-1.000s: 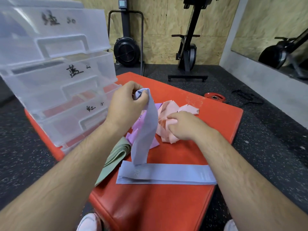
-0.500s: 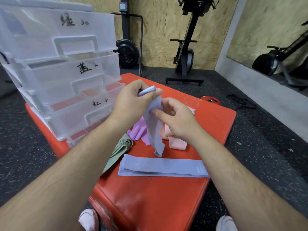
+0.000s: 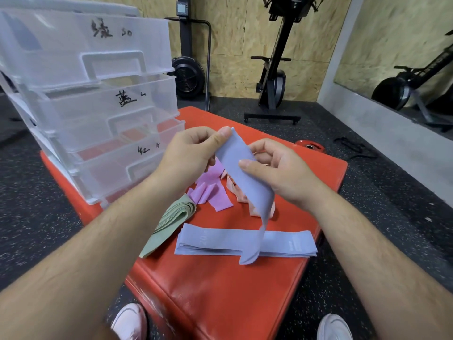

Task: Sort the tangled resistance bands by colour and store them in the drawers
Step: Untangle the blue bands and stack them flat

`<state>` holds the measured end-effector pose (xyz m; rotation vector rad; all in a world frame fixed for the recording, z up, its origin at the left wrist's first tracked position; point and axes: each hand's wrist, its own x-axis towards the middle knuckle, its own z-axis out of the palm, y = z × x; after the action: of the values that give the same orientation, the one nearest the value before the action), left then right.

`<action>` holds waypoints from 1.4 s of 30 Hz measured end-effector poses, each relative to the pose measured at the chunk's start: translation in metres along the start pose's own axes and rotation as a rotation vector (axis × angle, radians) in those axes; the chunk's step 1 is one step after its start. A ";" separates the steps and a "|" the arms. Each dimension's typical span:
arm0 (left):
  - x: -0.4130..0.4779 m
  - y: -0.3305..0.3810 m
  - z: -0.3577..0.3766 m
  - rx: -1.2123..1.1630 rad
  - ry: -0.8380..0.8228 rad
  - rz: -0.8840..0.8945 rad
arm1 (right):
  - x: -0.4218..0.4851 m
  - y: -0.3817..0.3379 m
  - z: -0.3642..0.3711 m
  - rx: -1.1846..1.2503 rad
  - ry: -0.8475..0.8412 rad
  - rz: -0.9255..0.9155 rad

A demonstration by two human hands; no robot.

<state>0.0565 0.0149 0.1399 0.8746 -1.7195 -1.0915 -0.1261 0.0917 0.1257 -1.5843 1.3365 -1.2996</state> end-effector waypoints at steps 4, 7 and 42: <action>-0.011 0.010 0.007 0.020 -0.006 0.064 | -0.004 0.000 0.002 -0.005 -0.044 0.011; -0.017 0.017 0.012 -0.067 -0.111 0.090 | -0.004 -0.007 0.006 0.244 -0.135 0.062; -0.052 -0.039 -0.019 0.060 -0.303 -0.194 | -0.017 0.029 0.032 -0.417 -0.173 0.111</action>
<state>0.0965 0.0413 0.0917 0.9674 -1.9534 -1.3640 -0.1031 0.0977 0.0857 -1.8192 1.6306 -0.8300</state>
